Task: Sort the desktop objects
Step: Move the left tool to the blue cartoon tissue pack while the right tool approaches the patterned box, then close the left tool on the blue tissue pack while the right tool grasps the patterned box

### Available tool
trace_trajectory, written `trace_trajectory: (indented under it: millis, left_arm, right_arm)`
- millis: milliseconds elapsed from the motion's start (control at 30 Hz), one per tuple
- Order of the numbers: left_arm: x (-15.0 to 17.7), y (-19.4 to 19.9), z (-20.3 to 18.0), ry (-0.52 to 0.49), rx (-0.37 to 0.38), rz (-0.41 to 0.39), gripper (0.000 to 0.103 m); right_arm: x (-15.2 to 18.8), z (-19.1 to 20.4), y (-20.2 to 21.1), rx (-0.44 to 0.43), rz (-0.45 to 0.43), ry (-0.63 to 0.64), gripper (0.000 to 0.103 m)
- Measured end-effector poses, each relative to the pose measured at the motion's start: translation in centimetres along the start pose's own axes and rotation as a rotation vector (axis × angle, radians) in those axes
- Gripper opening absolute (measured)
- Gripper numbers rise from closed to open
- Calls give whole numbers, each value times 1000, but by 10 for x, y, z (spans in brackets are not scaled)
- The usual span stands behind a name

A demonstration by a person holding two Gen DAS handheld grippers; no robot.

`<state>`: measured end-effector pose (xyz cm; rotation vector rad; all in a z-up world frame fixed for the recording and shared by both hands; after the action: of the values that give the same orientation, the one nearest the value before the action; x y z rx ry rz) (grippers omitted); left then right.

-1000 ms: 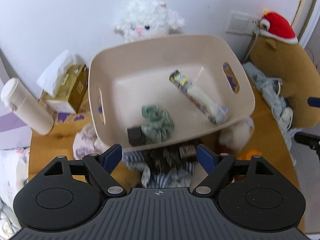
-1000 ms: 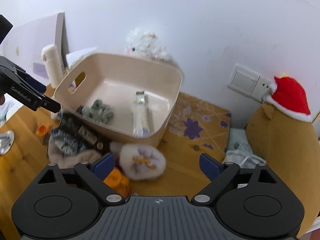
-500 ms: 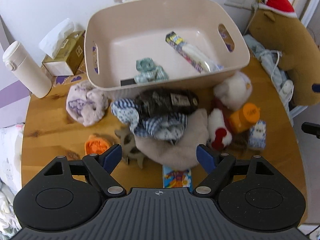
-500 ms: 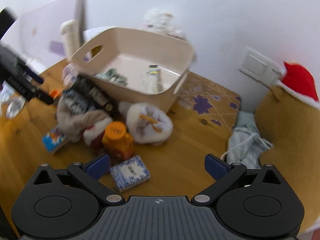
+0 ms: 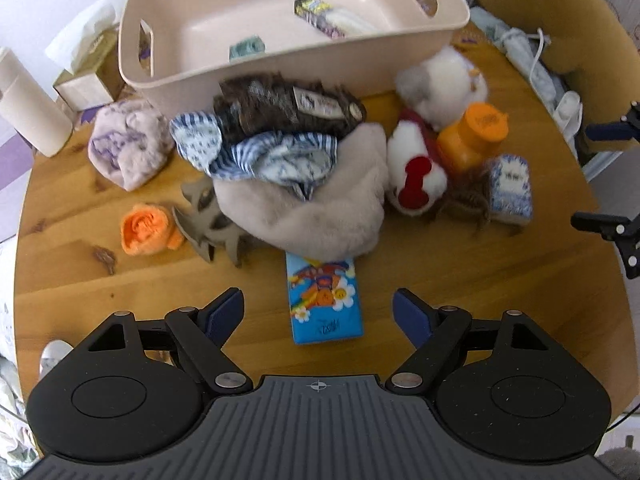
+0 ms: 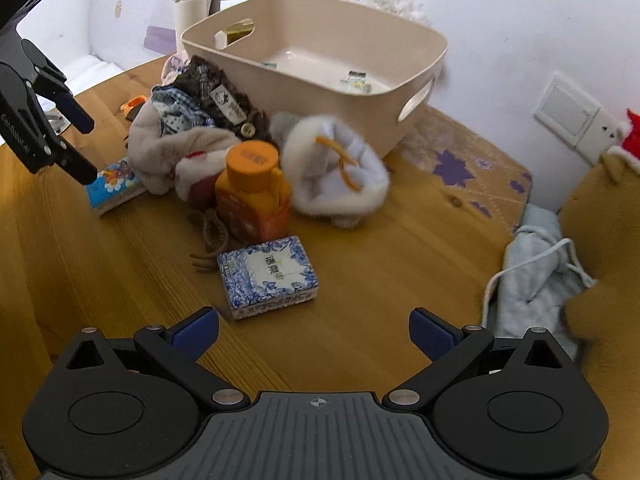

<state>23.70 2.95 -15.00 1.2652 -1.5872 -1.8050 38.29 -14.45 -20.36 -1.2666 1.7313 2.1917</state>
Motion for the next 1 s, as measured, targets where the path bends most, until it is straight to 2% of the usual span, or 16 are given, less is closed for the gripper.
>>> trace_trajectory:
  millis: [267, 500, 633, 700, 833, 900, 933, 967, 1000]
  left_arm:
    - [8, -26, 3, 67, -15, 28, 83]
    - [11, -42, -3, 49, -17, 30, 83]
    - [7, -49, 1, 106, -5, 40, 83]
    - [5, -52, 2, 102, -14, 32, 82]
    - [2, -55, 5, 103, 0, 4, 70]
    - [1, -53, 5, 97, 3, -14, 58]
    - [1, -52, 5, 91, 6, -20, 49]
    - [1, -52, 5, 85, 9, -22, 46]
    - [1, -51, 5, 80, 12, -16, 46]
  right_arm:
    - [-3, 2, -29, -36, 14, -18, 103]
    - [-10, 5, -46, -33, 15, -37, 103]
    - [-15, 9, -51, -29, 3, -32, 103]
    - [-18, 11, -54, -25, 2, -31, 98]
    - [-23, 15, -60, -26, 12, -34, 86]
    - [-25, 16, -61, -31, 9, -39, 77]
    - [-27, 16, -60, -29, 8, -48, 73]
    - [-28, 16, -60, -32, 13, -51, 66]
    - [-29, 17, -60, -25, 20, -55, 66]
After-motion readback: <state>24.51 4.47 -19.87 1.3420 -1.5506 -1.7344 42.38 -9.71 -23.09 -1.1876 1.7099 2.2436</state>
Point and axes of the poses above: each gripper's, at about its wrist camera, not at the fingertips, and y roughly against the way its jaws point, z to its left, x to its underside, the point moved 2 cm from there along -y, roughly the way its jaws point, and after that the axes turned 6 degrees about y, right-handed, at the moved point
